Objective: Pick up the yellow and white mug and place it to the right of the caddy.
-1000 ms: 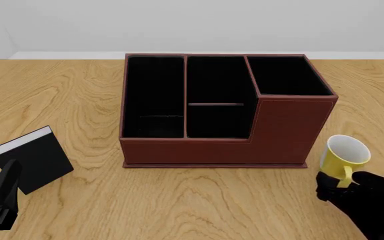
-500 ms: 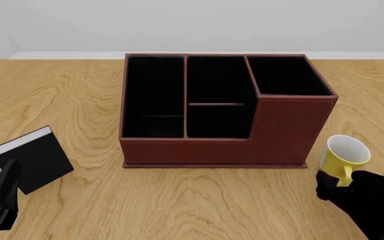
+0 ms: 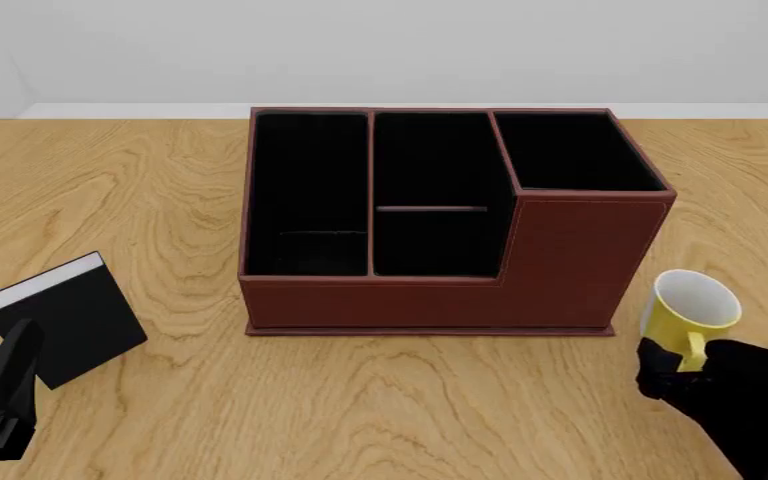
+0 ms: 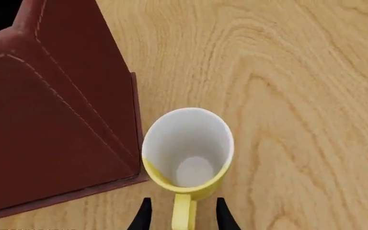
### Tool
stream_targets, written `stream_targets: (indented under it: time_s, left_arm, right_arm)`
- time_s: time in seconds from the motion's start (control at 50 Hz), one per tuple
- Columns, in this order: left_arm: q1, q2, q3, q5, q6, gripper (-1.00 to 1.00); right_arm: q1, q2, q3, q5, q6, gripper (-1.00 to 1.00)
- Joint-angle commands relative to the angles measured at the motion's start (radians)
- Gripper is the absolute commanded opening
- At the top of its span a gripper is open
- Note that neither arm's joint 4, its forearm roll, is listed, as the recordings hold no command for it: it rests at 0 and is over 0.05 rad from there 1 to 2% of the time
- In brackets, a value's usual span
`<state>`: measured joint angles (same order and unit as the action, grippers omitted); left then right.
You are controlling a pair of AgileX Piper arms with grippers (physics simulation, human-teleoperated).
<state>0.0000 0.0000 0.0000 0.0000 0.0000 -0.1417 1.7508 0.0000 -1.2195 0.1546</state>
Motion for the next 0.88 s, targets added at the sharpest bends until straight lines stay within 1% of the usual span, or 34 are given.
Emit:
stream_targets:
  time_s: [0.02, 0.08, 0.16, 0.18, 0.2, 0.28, 0.34, 0.5, 0.52, 0.56, 0.58, 0.64, 0.66, 0.68, 0.72, 0.8, 0.82, 0.88]
  left_arm:
    - [0.000, 0.000, 0.000, 0.000, 0.000, 1.00]
    - [0.000, 0.000, 0.000, 0.000, 0.000, 1.00]
    - [0.000, 0.000, 0.000, 0.000, 0.000, 1.00]
    - [0.000, 0.000, 0.000, 0.000, 0.000, 1.00]
    - [0.000, 0.000, 0.000, 0.000, 0.000, 1.00]
    - [0.000, 0.000, 0.000, 0.000, 0.000, 1.00]
    - [0.000, 0.000, 0.000, 0.000, 0.000, 1.00]
    - [0.000, 0.000, 0.000, 0.000, 0.000, 1.00]
    - [0.000, 0.000, 0.000, 0.000, 0.000, 1.00]
    - [0.000, 0.000, 0.000, 0.000, 0.000, 1.00]
    - [0.000, 0.000, 0.000, 0.000, 0.000, 1.00]
    - [0.000, 0.000, 0.000, 0.000, 0.000, 1.00]
    - [0.000, 0.000, 0.000, 0.000, 0.000, 1.00]
    - [0.000, 0.000, 0.000, 0.000, 0.000, 1.00]
    - [0.000, 0.000, 0.000, 0.000, 0.000, 1.00]
    - [0.000, 0.000, 0.000, 0.000, 0.000, 1.00]
    - [0.000, 0.000, 0.000, 0.000, 0.000, 1.00]
    - [0.000, 0.000, 0.000, 0.000, 0.000, 1.00]
  right_arm:
    - [0.010, 0.000, 0.000, 0.000, -0.010, 1.00]
    - [0.008, -0.009, 0.000, 0.002, -0.017, 1.00]
    - [0.020, -1.609, 0.000, 1.602, -0.032, 1.00]
    - [0.020, -1.750, 0.000, 1.731, -0.032, 1.00]
    - [0.008, -1.750, 0.000, 1.721, -0.047, 1.00]
    - [-0.003, -1.749, 0.000, 1.718, -0.049, 1.00]
    - [-0.007, -1.750, 0.000, 1.717, -0.063, 1.00]
    - [-0.017, -1.750, 0.000, 1.706, -0.078, 1.00]
    - [-0.022, -1.750, 0.000, 1.702, -0.090, 1.00]
    - [-0.024, -1.750, 0.000, 1.693, -0.094, 1.00]
    - [-0.039, -1.749, 0.000, 1.690, -0.117, 1.00]
    - [-0.036, -1.750, 0.000, 1.678, -0.117, 1.00]
    - [-0.035, -1.750, 0.000, 1.673, -0.134, 1.00]
    - [-0.035, -1.750, 0.000, 1.673, -0.134, 1.00]
    - [-0.016, -1.750, 0.000, 1.661, -0.153, 1.00]
    - [-0.013, -1.751, 0.000, 1.643, -0.161, 1.00]
    - [-0.004, -1.751, -0.002, 1.640, -0.174, 1.00]
    - [0.017, -1.751, -0.010, 1.642, -0.176, 1.00]
